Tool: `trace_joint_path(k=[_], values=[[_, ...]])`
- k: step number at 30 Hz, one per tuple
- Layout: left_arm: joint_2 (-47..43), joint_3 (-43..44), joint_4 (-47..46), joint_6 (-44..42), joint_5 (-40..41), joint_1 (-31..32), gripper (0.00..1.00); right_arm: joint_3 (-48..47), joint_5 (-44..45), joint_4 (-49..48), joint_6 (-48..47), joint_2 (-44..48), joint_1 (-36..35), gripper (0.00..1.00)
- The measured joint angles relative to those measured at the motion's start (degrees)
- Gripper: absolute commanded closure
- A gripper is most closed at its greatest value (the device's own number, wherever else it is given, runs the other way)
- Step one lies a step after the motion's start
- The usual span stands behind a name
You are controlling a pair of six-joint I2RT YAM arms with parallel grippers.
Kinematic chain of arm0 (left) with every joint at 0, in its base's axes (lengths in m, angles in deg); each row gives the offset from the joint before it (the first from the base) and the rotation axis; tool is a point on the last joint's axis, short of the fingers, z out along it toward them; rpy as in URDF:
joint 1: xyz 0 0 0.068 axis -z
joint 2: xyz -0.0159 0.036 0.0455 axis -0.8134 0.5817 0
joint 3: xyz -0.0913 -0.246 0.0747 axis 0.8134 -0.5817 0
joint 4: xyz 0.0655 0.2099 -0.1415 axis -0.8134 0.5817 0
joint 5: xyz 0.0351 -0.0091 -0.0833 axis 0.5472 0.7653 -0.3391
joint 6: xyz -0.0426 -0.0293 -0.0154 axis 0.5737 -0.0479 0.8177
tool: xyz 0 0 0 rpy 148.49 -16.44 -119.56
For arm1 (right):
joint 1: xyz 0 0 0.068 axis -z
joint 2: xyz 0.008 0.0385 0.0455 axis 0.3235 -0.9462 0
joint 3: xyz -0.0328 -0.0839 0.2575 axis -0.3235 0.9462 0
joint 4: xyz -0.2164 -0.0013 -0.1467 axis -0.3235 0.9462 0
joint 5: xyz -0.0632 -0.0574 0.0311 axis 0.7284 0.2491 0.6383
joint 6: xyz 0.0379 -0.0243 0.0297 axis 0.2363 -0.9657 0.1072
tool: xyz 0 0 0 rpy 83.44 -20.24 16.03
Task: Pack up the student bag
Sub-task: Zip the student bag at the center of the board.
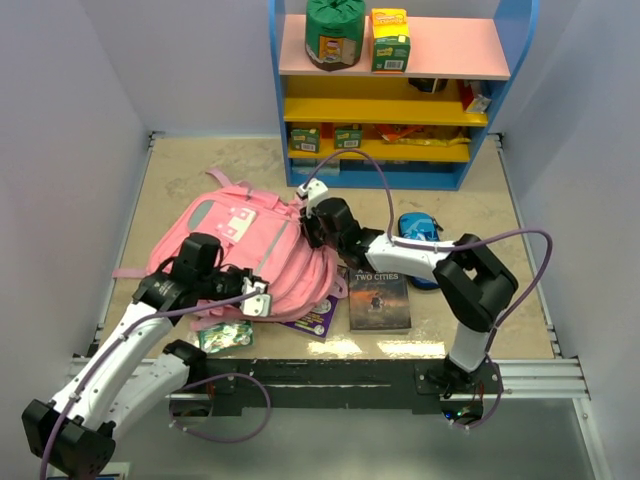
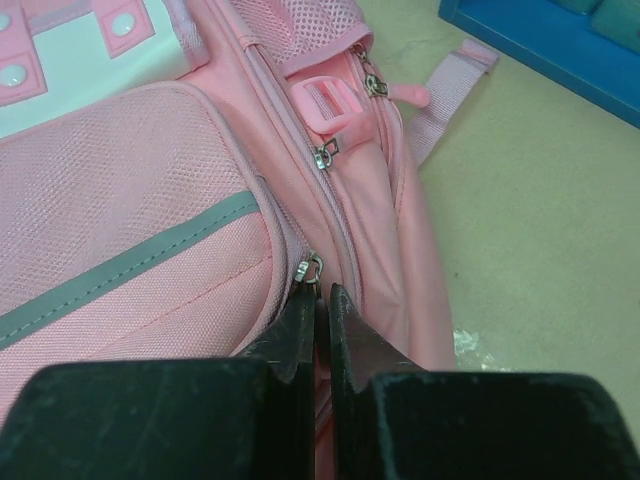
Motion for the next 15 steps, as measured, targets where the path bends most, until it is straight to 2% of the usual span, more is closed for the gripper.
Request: trace_joint_path(k=[6,7,8,10,12,13,15], values=[[-2.29,-0.81,-6.49,4.37,0.96,0.31,1.0,8.35,6.05,-2.08,3.1,8.92,0.35,1.0],[-3.26,-1.18,-7.56,4.42,1.68,0.39,0.95,9.94,6.84,-2.89,3.74,10.69,0.52,1.0],[-3.89,-1.29,-8.11,4.39,2.32,0.44,0.73,11.58,7.34,-3.63,4.44,12.39,0.66,1.0],[-4.22,-1.31,-8.63,4.59,3.08,0.46,0.54,14.45,7.76,-4.83,5.84,15.13,0.81,1.0],[-3.61,-1.27,-8.17,5.81,2.99,0.7,0.41,17.05,8.31,-5.9,7.13,17.05,1.22,1.0],[-3.13,-1.09,-7.89,6.86,2.93,0.81,0.22,18.29,8.44,-6.1,7.82,17.79,1.55,1.0],[-2.12,-0.52,-8.04,9.29,2.1,0.87,0.18,20.57,8.76,-6.47,8.85,18.84,1.99,1.0]])
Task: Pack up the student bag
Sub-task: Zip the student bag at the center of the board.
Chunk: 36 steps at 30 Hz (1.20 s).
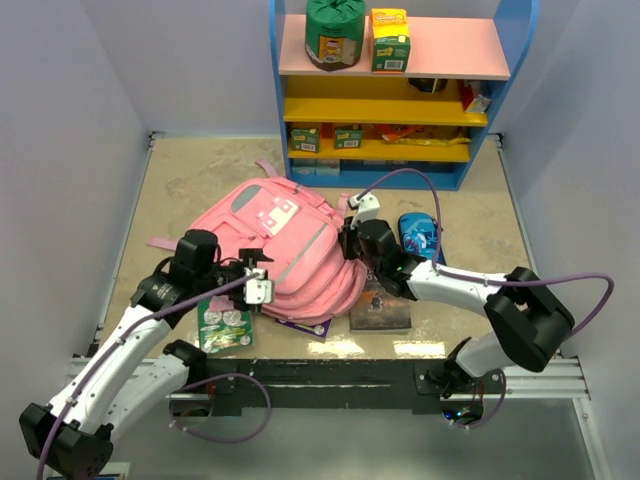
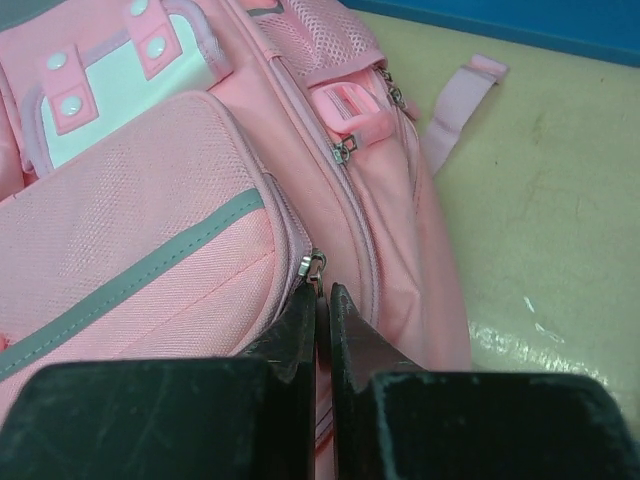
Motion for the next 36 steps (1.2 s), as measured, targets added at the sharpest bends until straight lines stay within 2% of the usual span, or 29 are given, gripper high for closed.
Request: trace_joint_path(k=[4,7,16,21,22,25,32,35,36], values=[[2.67,1.99,-3.37,9.51,-3.21,0.2,0.14,2.43,-0.22,-0.57,1.6,1.68,-0.15,1.0],[6.19,3.87,-9.86,18.47,-4.22,1.92,0.14,3.21,-0.68,-1.36,2.16,2.67,-0.44,1.0],[20.44,4.0,-29.86,38.58,6.12,14.86,0.22,4.81,-3.28,-1.27,2.62,5.84,-0.52,1.0],[22.16,2.03,-36.44,42.4,14.86,17.16,0.27,4.81,-4.94,-0.81,2.62,7.69,-0.52,1.0],[22.27,1.44,-37.33,42.82,16.57,17.44,0.33,4.83,-5.16,-0.81,2.64,7.82,-0.52,1.0],[22.64,-0.07,-39.26,43.25,20.57,17.9,0.39,5.07,-6.12,-0.79,2.8,8.17,-0.59,1.0],[23.43,-2.75,-41.64,41.57,22.47,18.4,0.5,5.11,-5.31,-0.46,2.93,8.46,-2.67,1.0],[23.43,-3.61,-42.69,40.19,21.68,18.69,0.76,5.11,-4.37,-0.26,2.93,8.46,-4.74,1.0],[23.41,-3.87,-42.73,39.74,21.2,18.71,1.0,5.11,-4.17,0.02,2.95,8.46,-5.38,1.0]])
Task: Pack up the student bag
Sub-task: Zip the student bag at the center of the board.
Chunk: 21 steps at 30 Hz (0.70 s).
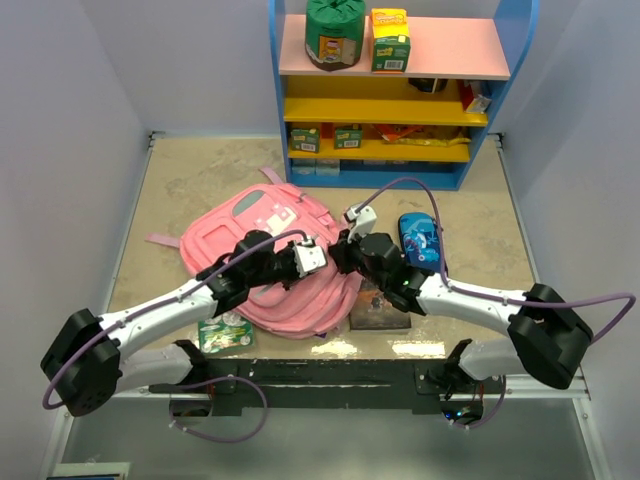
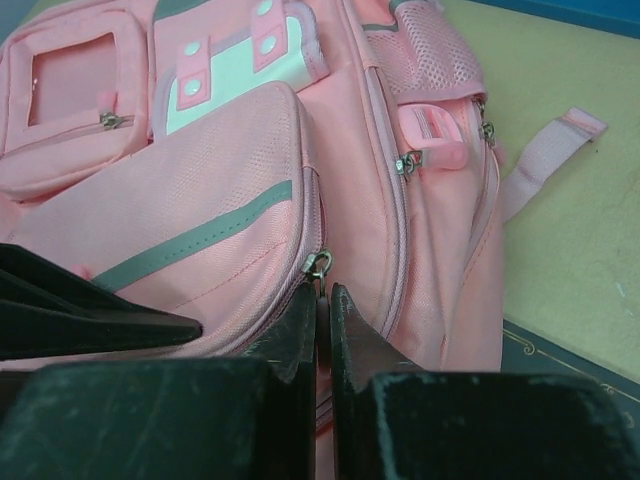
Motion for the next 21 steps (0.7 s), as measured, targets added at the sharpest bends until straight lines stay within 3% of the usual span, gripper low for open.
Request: trace_joint_path(k=[4,8,10,11,14,16,21], values=[[-0.17,-0.94,0.63,-4.15,-0.92,-0.24,1.0,0.0,0.31,1.2,0.13,0.0,-0.83,1.0],[-1.95,-1.27,4.13,-10.45,-2.25,-0.5,1.0,0.0,0.11,1.97,0.35,0.0,-1.51,0.64],[-3.19,-1.09,7.39,-13.66,-3.17,-0.96,1.0,-0.15,0.15,2.51,0.33,0.0,-1.6,0.53],[-3.82,-0.63,9.7,-15.13,-3.78,-1.49,1.0,-0.26,0.13,2.97,0.2,0.0,-1.51,0.43],[-5.38,2.23,17.94,-19.21,-5.95,-3.52,1.0,-0.76,0.07,3.04,0.22,0.24,-0.83,0.28],[-7.3,4.94,24.59,-23.19,-7.72,-4.79,1.0,-1.01,0.09,2.89,-0.11,1.25,-0.26,0.25],[-18.01,7.89,39.1,-33.68,-12.44,-6.14,1.0,-0.85,1.2,0.92,-4.52,5.86,0.66,0.05]])
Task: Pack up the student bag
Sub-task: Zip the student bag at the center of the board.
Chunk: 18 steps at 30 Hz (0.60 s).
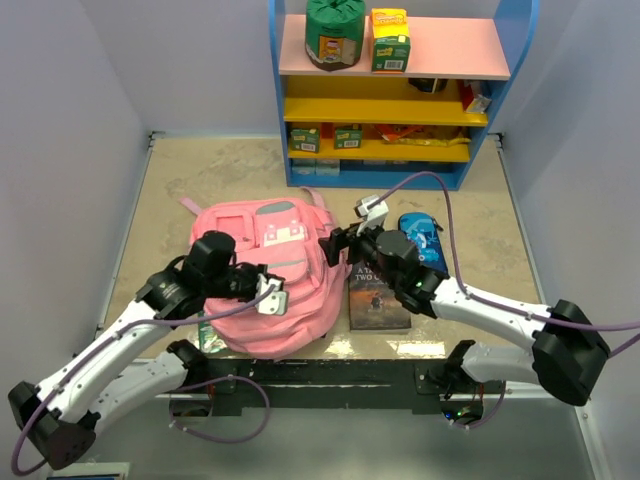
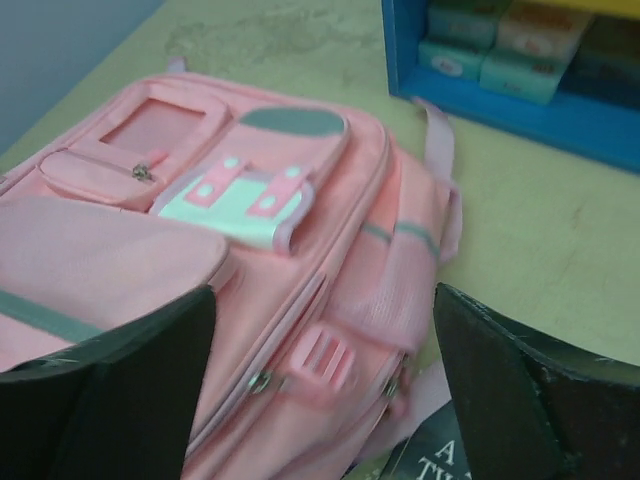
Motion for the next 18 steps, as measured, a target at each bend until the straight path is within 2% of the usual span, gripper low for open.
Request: trace_joint_path(k=[2,6,13,18], values=[[-3.06,1.84,5.53,-2.75,-2.14,-0.87,1.0,2.08,-0.44,-4.48,-3.45,1.88,0.09,0.01],[-4.98,3.23,9.81,-4.98,-3.72,-1.57,1.0,6.78,-3.39,-10.64,-8.68,2.6,0.72,0.04],[-9.03,2.58,11.93,-5.53,-1.64,-1.81,1.0,7.21,-11.1,-11.32,-13.44,-1.27,1.36,0.12],[-9.46,1.97,11.61,-5.35,-1.09,-1.81,1.0,10.58,-15.74,-12.81,-13.25,0.2,1.33,0.15]])
